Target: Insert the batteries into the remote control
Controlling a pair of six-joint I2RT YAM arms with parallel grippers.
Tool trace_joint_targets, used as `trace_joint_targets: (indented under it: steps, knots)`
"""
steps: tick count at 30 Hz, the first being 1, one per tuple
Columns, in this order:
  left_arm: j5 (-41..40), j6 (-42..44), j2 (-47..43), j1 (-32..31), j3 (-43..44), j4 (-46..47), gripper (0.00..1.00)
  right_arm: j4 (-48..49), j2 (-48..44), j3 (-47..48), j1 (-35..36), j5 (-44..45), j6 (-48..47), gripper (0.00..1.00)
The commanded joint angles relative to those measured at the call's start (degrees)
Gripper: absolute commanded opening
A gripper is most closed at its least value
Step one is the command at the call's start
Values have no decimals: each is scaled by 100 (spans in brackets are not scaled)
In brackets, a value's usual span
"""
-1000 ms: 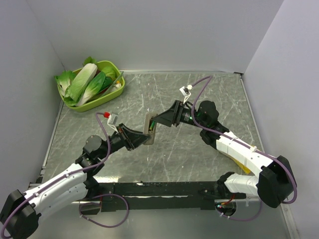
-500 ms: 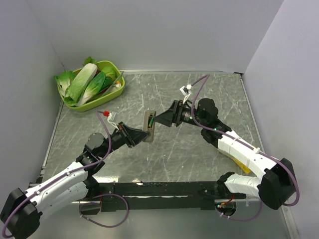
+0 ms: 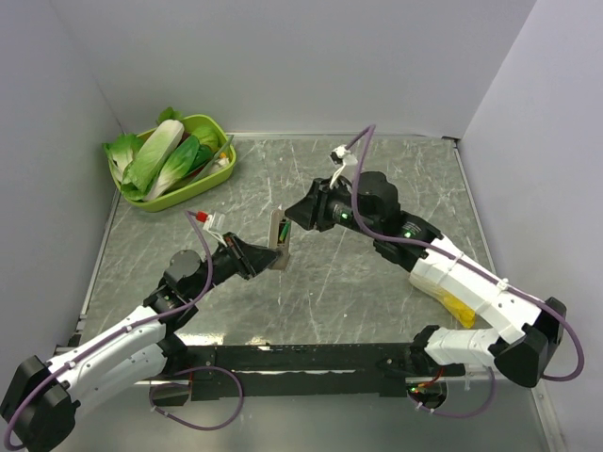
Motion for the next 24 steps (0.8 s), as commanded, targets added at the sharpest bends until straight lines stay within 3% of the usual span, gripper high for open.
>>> trace_joint_targets:
  steps: [1,11,24]
  knots:
    - [-47,257,-106,26,121,40,1,-729,285,446,176,755,-138,41]
    - [-117,424,-185,18,156,-101,1,-1204,672,754,334,791,-76,39]
    - [-135,450,-150,18,226,-162,1,-888,760,596,387,448,126,33]
